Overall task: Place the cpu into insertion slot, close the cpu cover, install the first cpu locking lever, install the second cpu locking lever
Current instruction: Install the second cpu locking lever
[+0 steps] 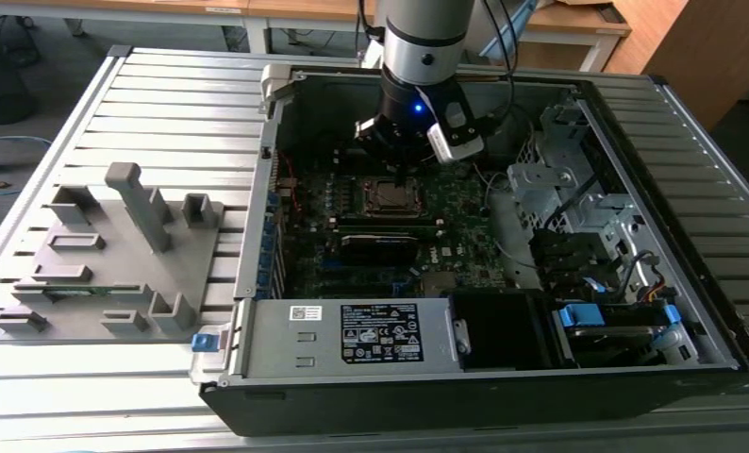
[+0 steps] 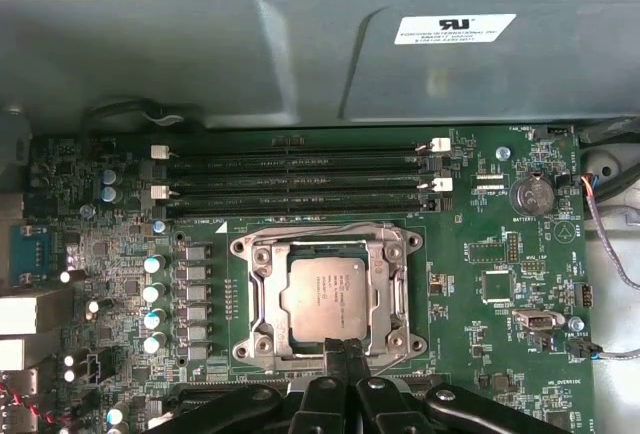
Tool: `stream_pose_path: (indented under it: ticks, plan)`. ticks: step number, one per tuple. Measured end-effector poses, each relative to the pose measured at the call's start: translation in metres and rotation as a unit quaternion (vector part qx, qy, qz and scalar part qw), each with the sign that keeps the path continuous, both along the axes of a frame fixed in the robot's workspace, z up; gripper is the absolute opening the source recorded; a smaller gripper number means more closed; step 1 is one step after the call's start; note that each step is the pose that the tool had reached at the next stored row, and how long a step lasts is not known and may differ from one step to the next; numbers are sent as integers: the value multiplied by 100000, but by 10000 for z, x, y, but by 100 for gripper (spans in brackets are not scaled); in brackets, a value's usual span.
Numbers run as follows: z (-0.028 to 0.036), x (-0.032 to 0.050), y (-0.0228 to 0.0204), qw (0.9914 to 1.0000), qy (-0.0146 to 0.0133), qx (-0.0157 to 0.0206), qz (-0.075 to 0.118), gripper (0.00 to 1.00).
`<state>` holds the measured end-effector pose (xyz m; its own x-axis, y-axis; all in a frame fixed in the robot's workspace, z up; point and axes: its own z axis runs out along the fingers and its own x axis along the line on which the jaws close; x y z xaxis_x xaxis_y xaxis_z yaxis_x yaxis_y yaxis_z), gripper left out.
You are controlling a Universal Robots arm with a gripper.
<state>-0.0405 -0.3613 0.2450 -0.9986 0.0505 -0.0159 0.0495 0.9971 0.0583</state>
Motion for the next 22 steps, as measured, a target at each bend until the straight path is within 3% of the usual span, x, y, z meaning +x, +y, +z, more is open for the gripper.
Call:
stream_pose_path:
  ticks: [12,22]
  plan:
    - [0,0,-16,100000,-2,1,-1,11]
    - [0,0,-68,100000,0,0,0,11]
